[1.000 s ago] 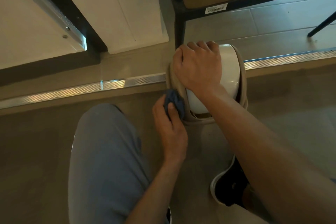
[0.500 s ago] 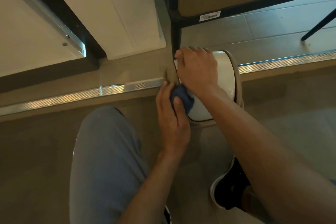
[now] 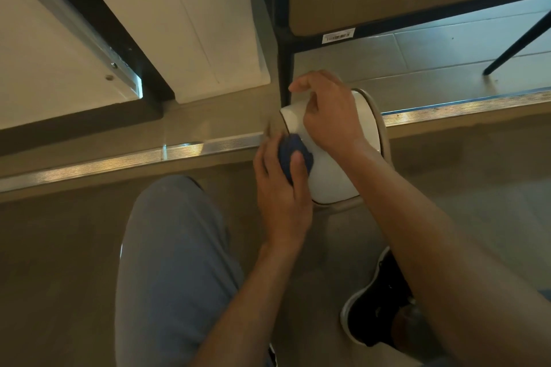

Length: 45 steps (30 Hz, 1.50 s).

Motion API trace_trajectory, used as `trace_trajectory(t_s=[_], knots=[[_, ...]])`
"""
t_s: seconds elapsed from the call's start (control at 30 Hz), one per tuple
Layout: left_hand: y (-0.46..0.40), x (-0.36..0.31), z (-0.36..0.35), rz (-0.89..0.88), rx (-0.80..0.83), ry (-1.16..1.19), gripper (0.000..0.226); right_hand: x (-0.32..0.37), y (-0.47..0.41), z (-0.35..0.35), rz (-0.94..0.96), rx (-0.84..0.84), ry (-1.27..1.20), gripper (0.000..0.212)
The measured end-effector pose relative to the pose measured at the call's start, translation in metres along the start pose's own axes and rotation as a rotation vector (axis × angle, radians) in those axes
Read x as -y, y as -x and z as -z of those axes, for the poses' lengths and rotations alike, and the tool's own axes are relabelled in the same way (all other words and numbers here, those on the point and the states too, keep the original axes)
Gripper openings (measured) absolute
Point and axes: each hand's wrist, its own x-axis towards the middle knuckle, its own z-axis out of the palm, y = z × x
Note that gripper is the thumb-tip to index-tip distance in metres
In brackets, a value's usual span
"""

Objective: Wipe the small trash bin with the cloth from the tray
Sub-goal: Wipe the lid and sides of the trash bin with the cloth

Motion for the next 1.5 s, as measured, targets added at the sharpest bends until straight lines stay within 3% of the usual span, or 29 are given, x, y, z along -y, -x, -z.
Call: trace_trajectory(t_s=[0.1, 0.2, 0.3, 0.43, 0.57, 0.73, 0.83, 0.97, 1.07, 1.3, 1.5], knots=[[-0.044, -0.009, 0.003, 0.05, -0.057, 0.001, 0.045, -0.004, -0.008, 0.009, 0.01, 0.107, 0.02, 0.023], [-0.066, -0.009, 0.005, 0.048, -0.106, 0.034, 0.042, -0.012, -0.012, 0.015, 0.052, 0.228, 0.189, 0.025], [-0.071, -0.002, 0.005, 0.06, -0.137, 0.07, 0.044, -0.015, -0.005, 0.016, 0.114, 0.211, 0.363, 0.036], [-0.015, 0.008, 0.001, 0.052, -0.072, 0.069, 0.05, -0.013, 0.001, 0.01, 0.121, 0.186, 0.521, 0.05], [0.01, 0.017, 0.005, -0.05, -0.004, -0.003, 0.045, -0.013, -0.001, 0.01, 0.113, 0.198, 0.526, 0.047], [-0.085, -0.017, 0.003, 0.043, 0.007, -0.019, 0.028, -0.015, -0.003, 0.005, 0.14, 0.161, 0.578, 0.037], [-0.113, -0.023, -0.003, 0.062, -0.006, -0.076, 0.034, -0.015, -0.005, 0.002, 0.108, 0.148, 0.605, 0.04], [-0.037, 0.006, 0.0, 0.05, -0.047, 0.062, 0.047, -0.016, -0.004, 0.003, 0.114, 0.123, 0.627, 0.042], [0.011, 0.015, 0.001, 0.009, -0.016, 0.031, 0.047, -0.017, -0.004, 0.004, 0.13, 0.113, 0.605, 0.043], [-0.107, -0.02, -0.004, 0.189, -0.008, 0.016, 0.041, -0.02, -0.005, -0.001, 0.137, 0.062, 0.607, 0.043], [0.003, 0.006, 0.001, 0.053, 0.023, 0.066, 0.051, -0.019, -0.004, 0.003, 0.144, 0.074, 0.594, 0.041]])
